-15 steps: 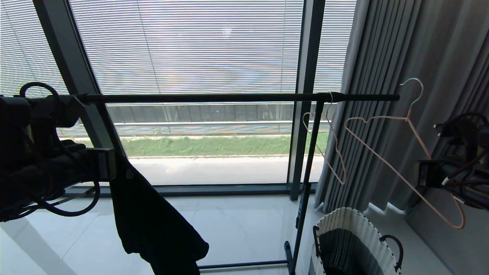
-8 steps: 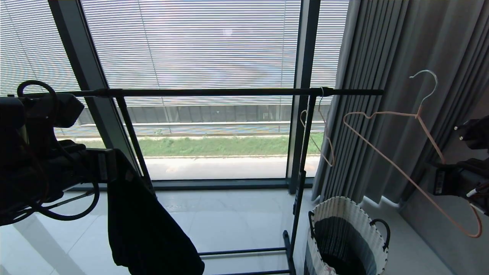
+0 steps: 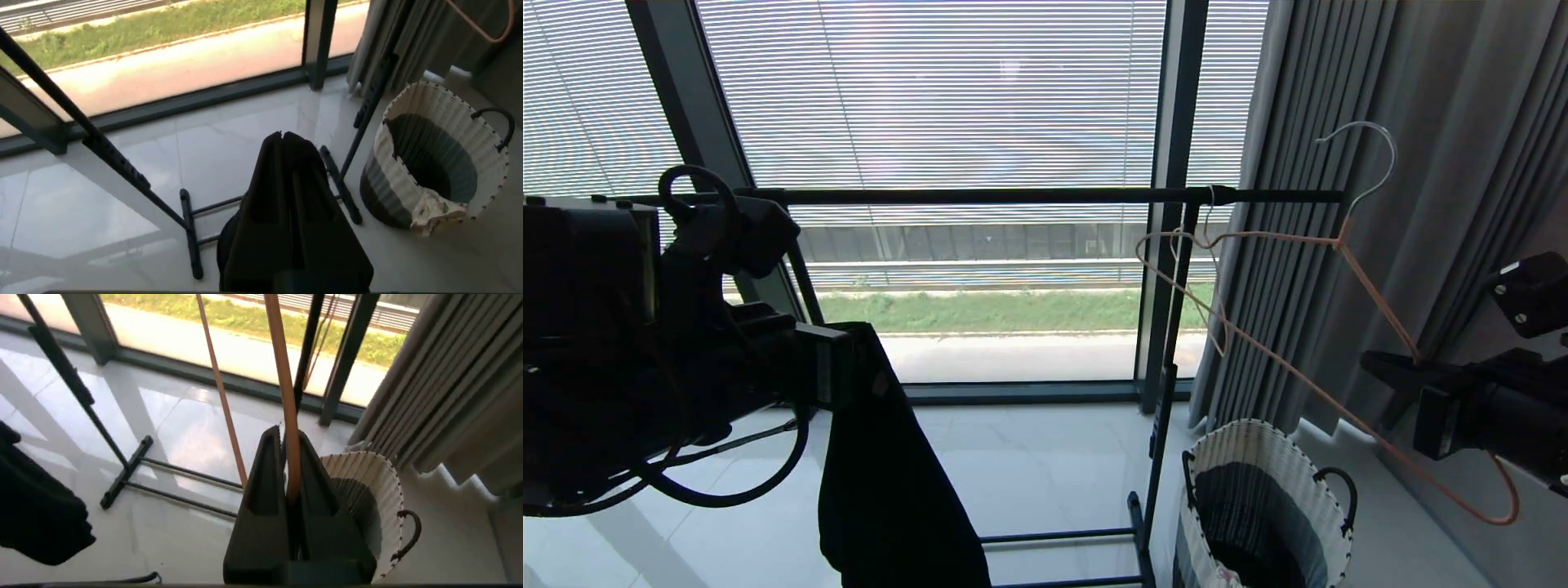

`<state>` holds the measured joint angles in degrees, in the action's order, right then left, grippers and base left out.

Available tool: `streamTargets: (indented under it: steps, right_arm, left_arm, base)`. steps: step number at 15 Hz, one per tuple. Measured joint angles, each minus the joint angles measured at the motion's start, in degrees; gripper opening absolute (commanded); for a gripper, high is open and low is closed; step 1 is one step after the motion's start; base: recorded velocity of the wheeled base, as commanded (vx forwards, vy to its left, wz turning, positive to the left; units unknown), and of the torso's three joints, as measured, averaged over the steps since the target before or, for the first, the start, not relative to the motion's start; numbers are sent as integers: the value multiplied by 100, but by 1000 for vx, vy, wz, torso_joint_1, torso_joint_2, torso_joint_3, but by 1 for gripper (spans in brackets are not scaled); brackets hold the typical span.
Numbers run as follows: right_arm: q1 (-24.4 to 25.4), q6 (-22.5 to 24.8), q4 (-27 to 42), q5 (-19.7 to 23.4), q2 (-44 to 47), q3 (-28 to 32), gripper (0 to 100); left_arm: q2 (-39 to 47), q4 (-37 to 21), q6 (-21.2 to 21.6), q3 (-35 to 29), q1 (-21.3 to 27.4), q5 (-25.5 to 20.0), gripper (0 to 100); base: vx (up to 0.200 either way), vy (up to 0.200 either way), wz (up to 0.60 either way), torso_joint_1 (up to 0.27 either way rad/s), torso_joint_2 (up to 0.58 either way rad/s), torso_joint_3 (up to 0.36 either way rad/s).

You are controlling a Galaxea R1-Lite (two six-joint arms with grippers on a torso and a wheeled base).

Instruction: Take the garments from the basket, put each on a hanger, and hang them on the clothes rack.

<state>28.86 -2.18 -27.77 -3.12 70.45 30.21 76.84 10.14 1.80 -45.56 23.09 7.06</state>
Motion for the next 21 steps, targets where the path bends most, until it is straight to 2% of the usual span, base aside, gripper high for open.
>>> streamTargets:
  steps: [2, 5, 7, 9, 14, 18, 21]
  right_arm:
    - [722, -57, 5, 41, -22, -157, 0]
    - [1816, -290, 2, 56, -22, -325, 0]
    - [2282, -358, 2, 59, 13, -362, 0]
    - [2456, -362, 2, 72, 57, -362, 0]
    - [2509, -372, -63, 149, 278, -260, 0]
    - [2415, -372, -644, 138, 623, -185, 0]
    - [2400, -372, -668, 138, 772, -157, 0]
  left_arm:
    - [312, 4, -83, -380, 161, 235, 0]
    - [885, 11, -436, -1067, 282, 539, 0]
    - [1172, 20, -486, -1270, 347, 578, 0]
    - [1319, 20, -502, -1324, 413, 583, 0]
    - [1407, 22, -651, -1337, 546, 602, 0]
    - [1393, 20, -647, -1337, 588, 621, 0]
    - [1359, 20, -645, -1342, 592, 621, 0]
  base:
    - [0, 0, 0, 0, 0, 0]
    - [0, 0, 0, 0, 0, 0]
    - [0, 0, 0, 0, 0, 0]
    - [0, 0, 0, 0, 0, 0]
    - [0, 0, 0, 0, 0, 0]
    - [0, 0, 0, 0, 0, 0]
    - [0, 0, 0, 0, 0, 0]
